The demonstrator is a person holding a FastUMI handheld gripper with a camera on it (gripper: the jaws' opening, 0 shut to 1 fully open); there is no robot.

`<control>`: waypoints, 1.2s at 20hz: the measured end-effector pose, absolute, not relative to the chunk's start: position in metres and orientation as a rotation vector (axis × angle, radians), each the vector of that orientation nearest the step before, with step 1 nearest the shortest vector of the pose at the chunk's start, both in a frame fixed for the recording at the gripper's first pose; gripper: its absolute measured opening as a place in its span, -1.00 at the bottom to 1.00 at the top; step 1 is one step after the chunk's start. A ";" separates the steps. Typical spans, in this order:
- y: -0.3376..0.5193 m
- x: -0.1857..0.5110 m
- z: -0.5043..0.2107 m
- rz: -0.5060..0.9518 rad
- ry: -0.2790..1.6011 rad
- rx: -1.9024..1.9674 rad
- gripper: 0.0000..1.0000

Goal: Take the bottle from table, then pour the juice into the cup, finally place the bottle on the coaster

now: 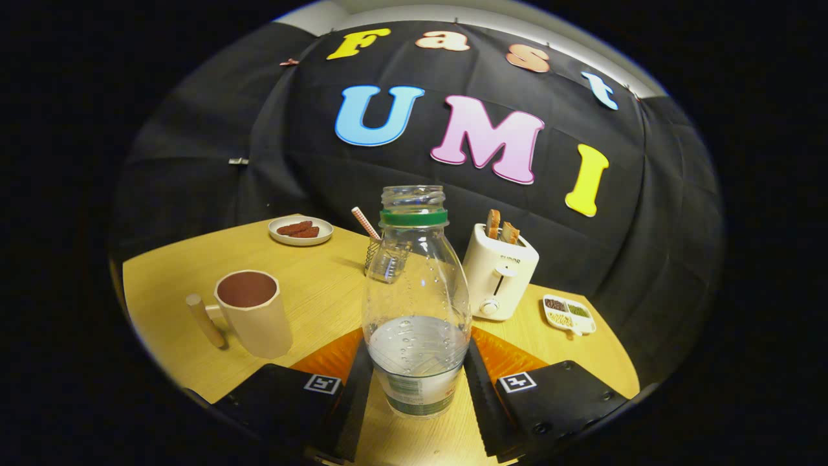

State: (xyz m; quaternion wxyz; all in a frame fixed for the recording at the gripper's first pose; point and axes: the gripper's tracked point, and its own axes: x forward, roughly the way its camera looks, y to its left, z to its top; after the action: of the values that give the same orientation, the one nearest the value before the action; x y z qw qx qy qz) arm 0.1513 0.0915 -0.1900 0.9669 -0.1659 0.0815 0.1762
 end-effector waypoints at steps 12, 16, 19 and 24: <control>0.121 0.164 -0.177 0.369 0.069 -0.798 0.46; 0.134 0.166 -0.173 0.380 0.034 -0.909 0.46; 0.144 0.166 -0.177 0.382 0.025 -0.977 0.46; 0.153 0.170 -0.192 0.397 0.005 -1.140 0.46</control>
State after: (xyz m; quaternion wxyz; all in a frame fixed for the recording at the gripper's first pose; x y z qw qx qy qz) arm 0.1702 0.1527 -0.1923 0.8234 -0.5359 0.0023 0.1867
